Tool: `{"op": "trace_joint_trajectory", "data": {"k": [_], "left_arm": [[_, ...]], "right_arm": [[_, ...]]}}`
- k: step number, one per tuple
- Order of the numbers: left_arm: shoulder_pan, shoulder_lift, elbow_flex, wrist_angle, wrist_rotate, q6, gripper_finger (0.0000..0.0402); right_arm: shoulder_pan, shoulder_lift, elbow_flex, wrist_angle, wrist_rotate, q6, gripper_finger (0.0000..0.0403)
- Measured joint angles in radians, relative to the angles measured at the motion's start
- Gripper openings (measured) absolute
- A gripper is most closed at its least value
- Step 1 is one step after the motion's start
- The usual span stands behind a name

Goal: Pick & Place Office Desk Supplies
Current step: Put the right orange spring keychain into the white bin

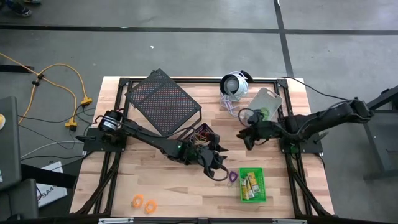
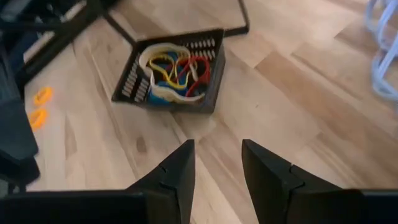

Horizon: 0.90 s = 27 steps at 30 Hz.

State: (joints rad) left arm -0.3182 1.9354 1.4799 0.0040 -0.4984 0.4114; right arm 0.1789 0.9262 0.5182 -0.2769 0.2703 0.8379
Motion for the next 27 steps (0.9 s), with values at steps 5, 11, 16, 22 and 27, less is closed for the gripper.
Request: {"op": "trace_joint_trajectory", "data": {"k": [5, 11, 16, 22, 27], "left_arm": [[-0.017, 0.000, 0.000, -0.044, -0.001, -0.026, 0.0132], [-0.073, 0.000, 0.000, -0.182, -0.006, -0.131, 0.0132], [-0.137, 0.000, 0.000, -0.285, -0.009, -0.232, 0.0132], [-0.223, -0.006, 0.000, -0.386, -0.125, -0.318, 0.0132], [-0.296, -0.057, 0.001, -0.497, -0.174, -0.438, 0.0131]], "right_arm": [[0.039, 0.065, 0.000, 0.060, -0.011, 0.003, 0.0119], [0.099, 0.138, 0.000, 0.190, -0.022, 0.003, 0.0119], [0.158, 0.195, 0.000, 0.316, -0.054, -0.007, 0.0119], [0.232, 0.280, 0.000, 0.462, -0.061, -0.055, 0.0119], [0.254, 0.339, 0.000, 0.574, -0.051, -0.057, 0.0119]]}}
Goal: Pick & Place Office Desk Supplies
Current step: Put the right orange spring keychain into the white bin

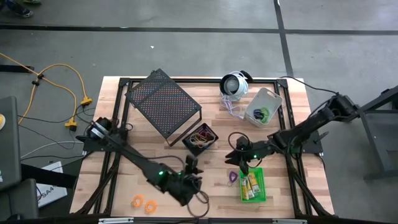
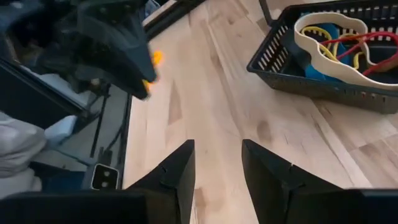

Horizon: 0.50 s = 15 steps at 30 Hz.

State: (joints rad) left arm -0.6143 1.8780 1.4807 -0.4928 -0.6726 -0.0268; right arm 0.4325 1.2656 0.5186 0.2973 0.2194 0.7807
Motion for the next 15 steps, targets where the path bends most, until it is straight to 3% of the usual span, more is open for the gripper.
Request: {"op": "trace_joint_trajectory", "data": {"k": [5, 15], "left_arm": [[-0.071, -0.030, -0.003, -0.104, 0.049, -0.121, 0.0130], [-0.210, -0.031, -0.004, -0.157, 0.069, -0.275, 0.0130]], "right_arm": [[0.002, 0.029, 0.000, 0.030, 0.009, 0.000, 0.0119], [0.002, 0.034, 0.000, 0.037, 0.009, 0.002, 0.0119]]}}
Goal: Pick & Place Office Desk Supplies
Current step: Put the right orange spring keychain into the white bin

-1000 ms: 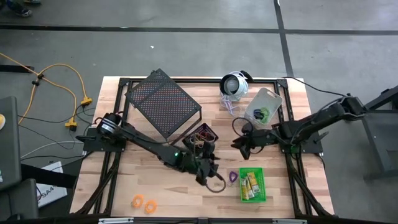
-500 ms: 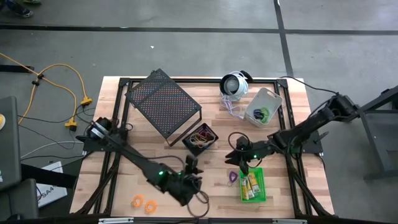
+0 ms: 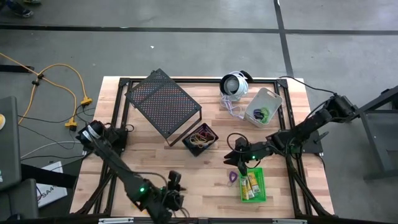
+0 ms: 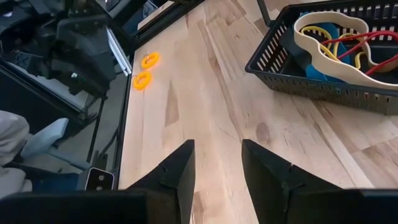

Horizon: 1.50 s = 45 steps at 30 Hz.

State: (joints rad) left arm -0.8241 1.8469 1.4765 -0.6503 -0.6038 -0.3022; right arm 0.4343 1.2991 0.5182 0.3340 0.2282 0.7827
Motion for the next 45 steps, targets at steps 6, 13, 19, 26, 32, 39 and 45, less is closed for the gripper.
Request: {"op": "trace_joint_trajectory", "data": {"k": [6, 13, 19, 26, 32, 39, 45], "left_arm": [[-0.099, -0.012, -0.001, -0.091, 0.019, -0.135, 0.0130], [-0.189, -0.028, -0.001, -0.251, 0.003, -0.413, 0.0130], [-0.222, -0.023, -0.001, -0.277, 0.049, -0.603, 0.0130], [-0.273, -0.019, -0.031, -0.277, 0.065, -0.827, 0.0130], [-0.291, -0.019, -0.085, -0.247, 0.079, -0.952, 0.0130], [-0.298, -0.018, -0.189, -0.056, 0.166, -1.008, 0.0130], [-0.294, -0.018, -0.190, -0.059, 0.209, -1.067, 0.0130]], "right_arm": [[0.000, 0.000, 0.000, -0.001, 0.000, -0.001, 0.0119], [0.000, 0.000, 0.000, -0.005, 0.000, -0.001, 0.0119], [0.000, 0.000, 0.000, -0.005, 0.000, -0.002, 0.0119], [0.000, -0.001, 0.000, -0.008, 0.000, -0.002, 0.0119], [0.000, -0.001, 0.000, -0.008, 0.000, -0.002, 0.0119], [0.000, -0.001, 0.000, -0.008, 0.000, -0.002, 0.0119], [0.000, -0.001, 0.000, -0.008, 0.000, -0.002, 0.0119]]}}
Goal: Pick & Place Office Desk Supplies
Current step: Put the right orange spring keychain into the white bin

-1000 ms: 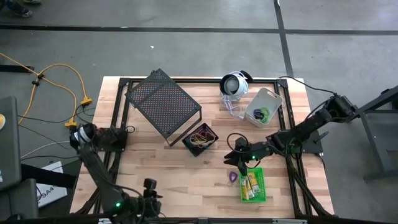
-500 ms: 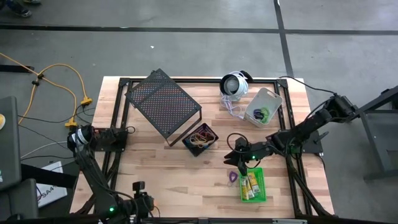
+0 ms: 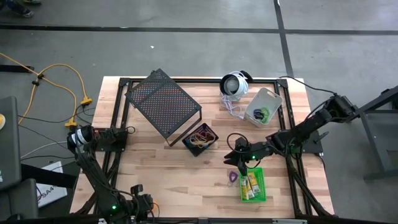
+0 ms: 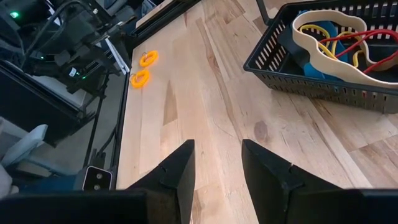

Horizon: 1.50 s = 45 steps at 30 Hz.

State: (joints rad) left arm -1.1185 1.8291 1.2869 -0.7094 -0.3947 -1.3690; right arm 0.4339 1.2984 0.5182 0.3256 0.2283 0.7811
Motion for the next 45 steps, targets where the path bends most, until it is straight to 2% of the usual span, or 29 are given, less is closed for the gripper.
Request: {"op": "trace_joint_trajectory", "data": {"k": [5, 36, 45], "left_arm": [[0.010, 0.042, 0.000, 0.009, 0.050, 0.007, 0.0130], [0.010, 0.100, 0.000, 0.053, 0.084, -0.020, 0.0130], [0.010, 0.115, 0.002, 0.023, 0.081, -0.027, 0.0090]], "right_arm": [[0.000, 0.000, 0.000, 0.000, 0.000, 0.000, 0.0119], [0.000, 0.000, 0.000, 0.000, 0.000, 0.000, 0.0119], [0.000, 0.000, 0.000, 0.000, 0.000, 0.000, 0.0119]]}}
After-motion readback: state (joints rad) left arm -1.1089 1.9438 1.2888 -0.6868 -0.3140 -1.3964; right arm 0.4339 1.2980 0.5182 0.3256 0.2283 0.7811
